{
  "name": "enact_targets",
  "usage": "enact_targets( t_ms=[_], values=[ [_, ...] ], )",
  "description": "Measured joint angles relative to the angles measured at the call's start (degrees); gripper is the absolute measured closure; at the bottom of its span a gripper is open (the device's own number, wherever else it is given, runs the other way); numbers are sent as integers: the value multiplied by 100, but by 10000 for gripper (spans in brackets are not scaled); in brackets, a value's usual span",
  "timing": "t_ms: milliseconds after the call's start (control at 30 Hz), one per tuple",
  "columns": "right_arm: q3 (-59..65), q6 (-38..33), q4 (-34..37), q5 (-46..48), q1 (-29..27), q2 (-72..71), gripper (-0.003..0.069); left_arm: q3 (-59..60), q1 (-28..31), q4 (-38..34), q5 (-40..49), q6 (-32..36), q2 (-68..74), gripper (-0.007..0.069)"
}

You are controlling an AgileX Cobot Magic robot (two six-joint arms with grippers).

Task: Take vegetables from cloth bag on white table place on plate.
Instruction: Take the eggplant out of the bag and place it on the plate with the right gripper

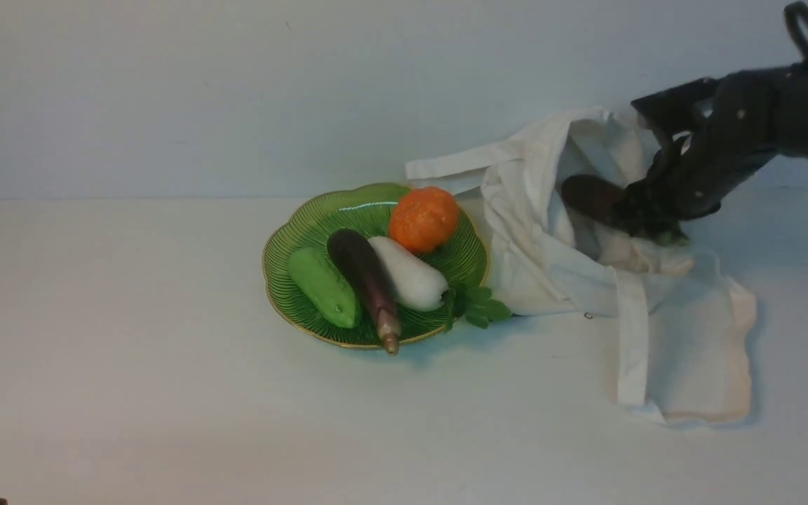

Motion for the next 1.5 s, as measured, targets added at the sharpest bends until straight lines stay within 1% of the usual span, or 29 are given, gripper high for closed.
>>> enact_targets(
  t_ms=[100,133,267,300,367,433,467,567,633,833,933,967,1100,1300,1500],
  values=[
    [0,145,-30,560,0,-543,379,0,0,0,0,0,0,629],
    [0,151,-30,606,0,-577,379,0,0,0,0,0,0,629],
    [71,322,175,1631,0,-1165,379,0,0,0,0,0,0,629],
    [163,322,328,1853,0,-1333,379,0,0,0,0,0,0,629],
    [416,175,854,2085,30,-1658,379,0,0,0,0,0,0,629],
    [546,71,1058,2117,77,-1803,379,0,0,0,0,0,0,629],
    [943,-267,1611,2037,245,-2192,379,0,0,0,0,0,0,629],
    [1403,-587,2101,1720,555,-2502,379,0,0,0,0,0,0,629],
    [1671,-669,2339,1395,833,-2539,379,0,0,0,0,0,0,629],
    [1905,-609,2401,919,1445,-1999,379,0,0,0,0,0,0,629],
    [1899,-507,2427,470,1794,-1521,379,0,0,0,0,0,0,629],
    [1899,-507,2434,445,1813,-1521,379,0,0,0,0,0,0,629],
    [1523,-457,2459,132,2146,-686,379,0,0,0,0,0,0,629],
    [428,-451,2423,74,2231,267,379,0,0,0,0,0,0,629],
    [-346,-439,2335,53,2231,707,379,0,0,0,0,0,0,629]
  ],
)
